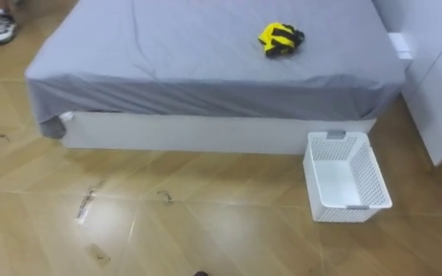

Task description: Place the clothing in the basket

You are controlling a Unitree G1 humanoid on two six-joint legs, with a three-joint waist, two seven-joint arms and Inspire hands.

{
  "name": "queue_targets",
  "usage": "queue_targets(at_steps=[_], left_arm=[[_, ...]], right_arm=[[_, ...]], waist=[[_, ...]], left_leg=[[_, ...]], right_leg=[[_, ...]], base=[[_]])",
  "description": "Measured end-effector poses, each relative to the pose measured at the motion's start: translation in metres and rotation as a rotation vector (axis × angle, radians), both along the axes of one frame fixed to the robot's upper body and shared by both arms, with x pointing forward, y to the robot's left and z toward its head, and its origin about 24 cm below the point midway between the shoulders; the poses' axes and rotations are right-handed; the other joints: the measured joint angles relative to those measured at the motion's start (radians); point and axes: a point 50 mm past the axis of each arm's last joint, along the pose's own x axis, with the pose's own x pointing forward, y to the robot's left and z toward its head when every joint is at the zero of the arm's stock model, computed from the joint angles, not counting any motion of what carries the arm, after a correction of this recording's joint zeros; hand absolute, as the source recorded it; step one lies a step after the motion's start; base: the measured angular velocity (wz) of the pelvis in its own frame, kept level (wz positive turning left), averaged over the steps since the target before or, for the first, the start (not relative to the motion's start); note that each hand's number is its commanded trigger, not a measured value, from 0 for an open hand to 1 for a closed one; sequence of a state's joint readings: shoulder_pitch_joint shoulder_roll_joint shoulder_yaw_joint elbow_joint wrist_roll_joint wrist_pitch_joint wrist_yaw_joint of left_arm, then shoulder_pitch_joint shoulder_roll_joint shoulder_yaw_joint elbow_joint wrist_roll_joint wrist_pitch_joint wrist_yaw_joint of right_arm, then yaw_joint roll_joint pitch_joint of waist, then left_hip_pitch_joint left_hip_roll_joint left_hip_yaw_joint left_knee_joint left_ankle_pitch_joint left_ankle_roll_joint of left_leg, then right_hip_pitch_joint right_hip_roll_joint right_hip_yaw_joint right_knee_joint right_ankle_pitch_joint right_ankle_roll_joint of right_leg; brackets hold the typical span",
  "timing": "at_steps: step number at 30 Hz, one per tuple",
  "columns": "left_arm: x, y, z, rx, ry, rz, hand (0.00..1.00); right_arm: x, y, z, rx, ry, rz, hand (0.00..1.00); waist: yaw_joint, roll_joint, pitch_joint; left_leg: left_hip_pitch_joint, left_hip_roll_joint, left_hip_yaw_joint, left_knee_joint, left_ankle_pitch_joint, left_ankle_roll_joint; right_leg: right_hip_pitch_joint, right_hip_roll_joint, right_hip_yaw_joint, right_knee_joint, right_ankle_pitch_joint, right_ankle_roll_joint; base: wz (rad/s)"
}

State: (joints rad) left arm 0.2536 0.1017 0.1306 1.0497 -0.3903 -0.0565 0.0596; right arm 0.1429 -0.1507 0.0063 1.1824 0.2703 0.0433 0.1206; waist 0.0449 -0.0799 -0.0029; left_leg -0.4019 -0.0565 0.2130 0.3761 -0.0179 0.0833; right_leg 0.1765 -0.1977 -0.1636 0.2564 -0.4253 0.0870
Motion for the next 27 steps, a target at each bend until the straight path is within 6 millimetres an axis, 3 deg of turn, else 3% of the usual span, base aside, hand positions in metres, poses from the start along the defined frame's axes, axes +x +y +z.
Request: queue_targets(at_steps=[1,3,4,5,6,7,8,9,10,11,12,13,14,15,16,17,18,19,20,21,22,23,24,25,26,27], left_arm=[[0.000,0.000,0.000,-0.001,0.001,0.000,0.00],[-0.005,0.001,-0.001,-0.003,0.030,-0.016,0.00],[-0.007,0.002,-0.002,-0.003,0.038,-0.015,0.00],[-0.001,0.002,-0.002,0.001,0.033,-0.029,0.00],[0.003,0.002,-0.001,0.010,0.026,-0.051,0.00],[0.006,0.001,-0.001,0.015,0.023,-0.070,0.00],[0.011,0.001,-0.001,0.026,0.015,-0.097,0.00],[0.018,0.001,0.000,0.040,0.004,-0.119,0.00],[0.020,0.000,0.000,0.046,0.001,-0.131,0.00],[0.027,0.000,0.001,0.053,-0.017,-0.148,0.00],[0.033,0.000,0.003,0.057,-0.035,-0.176,0.00],[0.036,0.000,0.003,0.057,-0.039,-0.188,0.00],[0.039,-0.004,0.003,0.049,-0.048,-0.215,0.00],[0.040,-0.007,0.003,0.044,-0.050,-0.250,0.00],[0.038,-0.009,0.002,0.040,-0.045,-0.263,0.00],[0.035,-0.011,0.001,0.033,-0.035,-0.278,0.00],[0.032,-0.011,0.001,0.031,-0.031,-0.287,0.00],[0.031,-0.011,0.001,0.030,-0.028,-0.289,0.00],[0.019,-0.014,-0.001,0.017,0.003,-0.290,0.00],[0.013,-0.015,-0.002,0.010,0.015,-0.289,0.00],[0.012,-0.014,-0.002,0.009,0.017,-0.286,0.00],[0.013,-0.011,-0.001,0.020,0.004,-0.284,0.00],[0.017,-0.008,0.001,0.037,-0.025,-0.280,0.00],[0.015,-0.006,0.002,0.044,-0.031,-0.269,0.00],[0.009,-0.001,0.004,0.059,-0.031,-0.243,0.00],[-0.003,0.003,0.004,0.063,-0.003,-0.225,0.00]], right_arm=[[0.002,-0.001,0.000,-0.007,-0.006,-0.002,0.00],[0.007,-0.001,0.001,-0.029,-0.032,-0.014,0.00],[0.005,-0.001,0.001,-0.032,-0.033,-0.022,0.00],[0.004,-0.001,0.001,-0.039,-0.040,-0.039,0.00],[0.004,-0.002,0.002,-0.048,-0.051,-0.058,0.00],[0.005,-0.004,0.002,-0.054,-0.060,-0.070,0.00],[0.007,-0.005,0.003,-0.067,-0.072,-0.079,0.00],[0.012,-0.005,0.004,-0.075,-0.097,-0.095,0.00],[0.014,-0.005,0.005,-0.078,-0.111,-0.105,0.00],[0.020,-0.005,0.007,-0.079,-0.143,-0.126,0.00],[0.024,-0.004,0.008,-0.075,-0.161,-0.145,0.00],[0.025,-0.003,0.008,-0.075,-0.166,-0.153,0.00],[0.030,-0.001,0.009,-0.075,-0.185,-0.165,0.00],[0.035,0.000,0.010,-0.078,-0.206,-0.161,0.00],[0.037,0.000,0.010,-0.082,-0.213,-0.160,0.00],[0.038,0.000,0.011,-0.096,-0.221,-0.165,0.00],[0.041,-0.001,0.012,-0.114,-0.235,-0.169,0.00],[0.044,-0.002,0.013,-0.123,-0.245,-0.170,0.00],[0.050,-0.005,0.016,-0.145,-0.271,-0.170,0.00],[0.062,-0.006,0.020,-0.159,-0.306,-0.164,0.00],[0.067,-0.006,0.022,-0.163,-0.326,-0.161,0.00],[0.078,-0.007,0.026,-0.172,-0.363,-0.167,0.00],[0.084,-0.010,0.030,-0.181,-0.393,-0.184,0.00],[0.085,-0.011,0.032,-0.184,-0.406,-0.190,0.00],[0.094,-0.010,0.037,-0.179,-0.450,-0.190,0.00],[0.105,-0.009,0.045,-0.178,-0.504,-0.173,0.00]], waist=[[0.000,0.002,0.0032],[-0.004,0.022,0.0124],[-0.012,0.027,0.0089],[-0.025,0.028,0.0095],[-0.028,0.029,0.0090],[-0.027,0.032,0.0076],[-0.027,0.050,0.0092],[-0.023,0.070,0.0135],[-0.024,0.081,0.0132],[-0.025,0.097,0.0152],[-0.036,0.101,0.0165],[-0.044,0.104,0.0161],[-0.050,0.108,0.0151],[-0.047,0.108,0.0151],[-0.046,0.112,0.0147],[-0.046,0.115,0.0113],[-0.036,0.112,0.0089],[-0.035,0.106,0.0034],[-0.034,0.135,0.0032],[-0.028,0.150,0.0073],[-0.024,0.154,0.0115],[-0.029,0.151,0.0190],[-0.022,0.145,0.0195],[-0.010,0.144,0.0175],[-0.003,0.132,0.0179],[0.019,0.120,0.0084]], left_leg=[[-0.009,0.002,0.004,0.042,-0.034,0.002],[0.001,0.027,0.033,0.184,-0.163,0.015],[0.022,0.026,0.034,0.189,-0.189,0.016],[0.077,0.011,0.039,0.169,-0.231,0.022],[0.134,-0.002,0.047,0.133,-0.251,0.030],[0.165,-0.008,0.042,0.109,-0.258,0.032],[0.226,-0.009,0.030,0.058,-0.266,0.032],[0.289,-0.003,0.001,0.008,-0.266,0.030],[0.315,0.003,-0.020,-0.012,-0.266,0.029],[0.369,0.015,-0.047,-0.055,-0.269,0.025],[0.415,0.016,-0.094,-0.090,-0.270,0.022],[0.438,0.019,-0.112,-0.108,-0.272,0.019],[0.485,0.027,-0.134,-0.147,-0.276,0.013],[0.538,0.034,-0.139,-0.189,-0.282,0.002],[0.559,0.040,-0.142,-0.206,-0.286,-0.005],[0.596,0.054,-0.163,-0.209,-0.298,-0.020],[0.612,0.063,-0.169,-0.195,-0.318,-0.043],[0.616,0.071,-0.167,-0.180,-0.333,-0.062],[0.626,0.094,-0.158,-0.163,-0.355,-0.102],[0.632,0.110,-0.154,-0.154,-0.347,-0.137],[0.631,0.120,-0.155,-0.162,-0.349,-0.150],[0.618,0.135,-0.139,-0.215,-0.346,-0.166],[0.608,0.145,-0.089,-0.221,-0.332,-0.140],[0.613,0.150,-0.071,-0.201,-0.329,-0.139],[0.620,0.154,-0.058,-0.145,-0.329,-0.139],[0.599,0.155,-0.040,-0.053,-0.332,-0.140]], right_leg=[[0.006,-0.005,0.002,0.002,0.010,0.004],[0.007,-0.014,0.027,0.135,0.053,0.010],[-0.007,-0.020,0.026,0.208,0.068,0.012],[-0.050,-0.043,0.023,0.361,0.129,0.009],[-0.097,-0.066,0.026,0.499,0.239,-0.004],[-0.123,-0.073,0.026,0.554,0.301,-0.022],[-0.181,-0.065,0.018,0.648,0.303,-0.035],[-0.246,-0.021,0.003,0.700,0.229,-0.062],[-0.277,0.003,-0.004,0.701,0.197,-0.077],[-0.345,0.051,-0.034,0.669,0.148,-0.083],[-0.399,0.094,-0.050,0.576,0.127,-0.086],[-0.420,0.115,-0.054,0.510,0.127,-0.088],[-0.456,0.148,-0.055,0.358,0.137,-0.097],[-0.491,0.167,-0.054,0.208,0.186,-0.109],[-0.502,0.171,-0.061,0.162,0.253,-0.126],[-0.520,0.180,-0.061,0.080,0.365,-0.141],[-0.545,0.184,-0.061,0.041,0.434,-0.166],[-0.545,0.185,-0.064,0.054,0.450,-0.175],[-0.534,0.201,-0.088,0.106,0.430,-0.199],[-0.524,0.216,-0.080,0.135,0.405,-0.204],[-0.523,0.218,-0.068,0.148,0.399,-0.208],[-0.525,0.218,-0.025,0.183,0.377,-0.192],[-0.525,0.216,-0.022,0.232,0.346,-0.181],[-0.522,0.219,-0.037,0.254,0.333,-0.182],[-0.506,0.217,-0.062,0.251,0.294,-0.184],[-0.473,0.220,-0.080,0.214,0.256,-0.198]], base=[[-0.24],[-0.23],[0.07],[0.22],[0.16],[-0.06],[-0.14],[-0.08],[0.05],[0.24],[0.35],[0.54],[0.50],[0.40],[0.37],[0.30],[0.28],[0.08],[0.00],[0.00],[0.23],[0.51],[0.48],[0.23],[-0.35],[-0.48]])
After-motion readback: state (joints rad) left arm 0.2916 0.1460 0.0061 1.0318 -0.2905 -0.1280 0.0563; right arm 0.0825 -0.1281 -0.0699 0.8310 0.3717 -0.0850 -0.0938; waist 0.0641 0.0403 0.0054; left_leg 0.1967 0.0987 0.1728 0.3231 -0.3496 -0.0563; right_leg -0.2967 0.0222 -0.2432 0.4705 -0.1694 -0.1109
